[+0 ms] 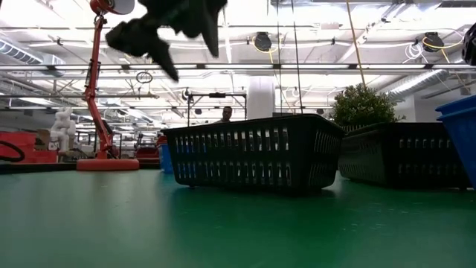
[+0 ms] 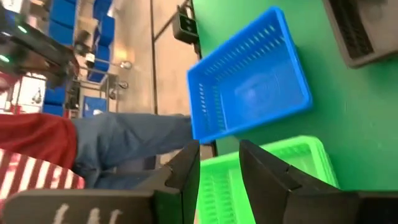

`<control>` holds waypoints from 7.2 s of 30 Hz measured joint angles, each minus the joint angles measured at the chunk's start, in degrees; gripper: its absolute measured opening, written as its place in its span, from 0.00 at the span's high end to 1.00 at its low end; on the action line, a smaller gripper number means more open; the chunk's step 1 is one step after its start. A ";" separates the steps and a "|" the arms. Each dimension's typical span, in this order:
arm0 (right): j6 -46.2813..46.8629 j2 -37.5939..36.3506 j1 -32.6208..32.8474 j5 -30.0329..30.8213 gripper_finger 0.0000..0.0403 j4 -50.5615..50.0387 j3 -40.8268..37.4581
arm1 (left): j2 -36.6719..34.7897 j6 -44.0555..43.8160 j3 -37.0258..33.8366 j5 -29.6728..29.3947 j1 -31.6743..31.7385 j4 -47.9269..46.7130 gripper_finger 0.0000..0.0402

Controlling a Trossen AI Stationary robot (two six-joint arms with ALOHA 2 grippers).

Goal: Stack baskets by color
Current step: Stack the left black bin on the black bins

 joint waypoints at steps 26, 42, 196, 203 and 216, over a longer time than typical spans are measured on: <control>-2.88 -0.69 -12.17 -0.03 0.74 12.36 0.02 | 13.83 14.76 -0.07 8.11 6.61 0.44 0.70; -5.50 -1.74 -23.81 -0.09 0.74 12.54 0.02 | 8.70 32.47 -1.95 14.34 13.94 -2.21 0.98; 19.42 18.67 -37.92 2.90 0.99 -24.38 25.18 | 11.36 64.71 45.16 -1.04 24.67 -21.08 0.42; 32.40 23.47 -30.42 12.51 1.00 -29.70 25.18 | 11.36 64.46 45.13 -1.20 23.64 -23.03 0.44; 41.22 34.63 -26.43 15.00 0.99 -36.29 25.16 | 11.36 64.35 45.13 -1.20 23.63 -22.98 0.44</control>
